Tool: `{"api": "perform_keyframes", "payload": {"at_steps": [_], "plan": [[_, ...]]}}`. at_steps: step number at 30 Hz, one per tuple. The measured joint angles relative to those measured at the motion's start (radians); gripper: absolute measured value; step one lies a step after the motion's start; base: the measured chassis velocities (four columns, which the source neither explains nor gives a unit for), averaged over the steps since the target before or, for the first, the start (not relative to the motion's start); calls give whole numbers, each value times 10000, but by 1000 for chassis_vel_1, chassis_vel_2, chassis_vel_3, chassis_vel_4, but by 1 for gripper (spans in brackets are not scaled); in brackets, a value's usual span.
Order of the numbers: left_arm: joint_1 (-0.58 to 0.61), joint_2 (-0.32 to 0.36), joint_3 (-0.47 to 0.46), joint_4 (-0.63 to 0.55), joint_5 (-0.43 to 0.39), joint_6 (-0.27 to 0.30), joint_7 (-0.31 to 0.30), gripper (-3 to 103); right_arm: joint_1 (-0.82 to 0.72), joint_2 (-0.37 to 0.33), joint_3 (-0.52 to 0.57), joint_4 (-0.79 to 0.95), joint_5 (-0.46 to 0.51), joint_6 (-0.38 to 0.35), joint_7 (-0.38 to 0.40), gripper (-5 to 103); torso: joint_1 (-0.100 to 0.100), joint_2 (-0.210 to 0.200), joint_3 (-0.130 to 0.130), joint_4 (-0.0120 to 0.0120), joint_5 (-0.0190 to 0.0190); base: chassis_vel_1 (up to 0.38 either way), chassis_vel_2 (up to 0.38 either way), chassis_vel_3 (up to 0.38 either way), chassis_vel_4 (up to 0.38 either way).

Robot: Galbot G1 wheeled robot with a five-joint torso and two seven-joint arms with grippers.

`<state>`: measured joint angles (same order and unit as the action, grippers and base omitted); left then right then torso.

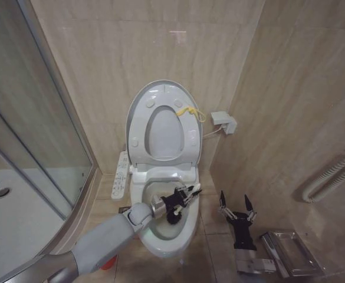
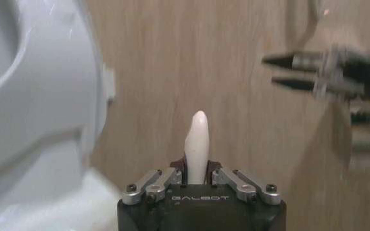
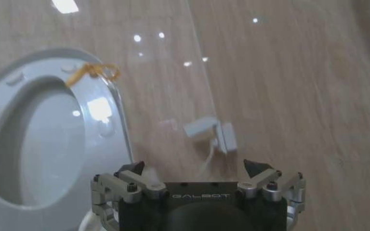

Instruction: Open the toilet lid, clean the toilet bowl with a toilet brush, close the toilet lid, and flush.

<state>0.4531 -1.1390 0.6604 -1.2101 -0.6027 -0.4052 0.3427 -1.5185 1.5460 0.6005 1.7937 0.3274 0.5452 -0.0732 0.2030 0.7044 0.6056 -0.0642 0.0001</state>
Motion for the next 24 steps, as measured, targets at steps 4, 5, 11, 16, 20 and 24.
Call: {"api": "perform_keyframes", "payload": {"at_steps": [4, 5, 11, 16, 20, 24], "plan": [[-51, -116, -156, 77, -88, -135, 134, 21, -3, -52, 37, -262, -29, -9, -28, 100, 0, 0, 0, 16, 2, 0, 0, 0, 0], [-117, -206, -208, -38, -184, -135, 156, 21, -45, -52, 63, -239, -25, -10, -28, 100, 0, 0, 0, 15, 1, 0, 0, 0, 0], [-154, -418, -9, 734, -324, -373, 261, 21, -199, -99, 125, -22, -20, -38, -40, 100, -1, 0, -1, 0, 1, 0, 0, 0, 0], [-340, -747, 86, 564, -459, -330, 259, 20, -266, -83, 116, 114, -33, -71, -55, 100, 1, 0, 1, 15, 2, 0, 0, 0, 0], [-523, -974, 201, 381, -436, -381, 338, 20, -283, -48, 140, 112, -44, -68, -57, 100, -2, 3, -3, -14, -1, 0, 0, 0, 0], [-427, -960, 464, 1429, -116, -609, 357, 20, -277, -57, 95, 98, -51, -58, -59, 100, 0, 0, 1, 3, -1, -16, -40, -1, -2]]}}
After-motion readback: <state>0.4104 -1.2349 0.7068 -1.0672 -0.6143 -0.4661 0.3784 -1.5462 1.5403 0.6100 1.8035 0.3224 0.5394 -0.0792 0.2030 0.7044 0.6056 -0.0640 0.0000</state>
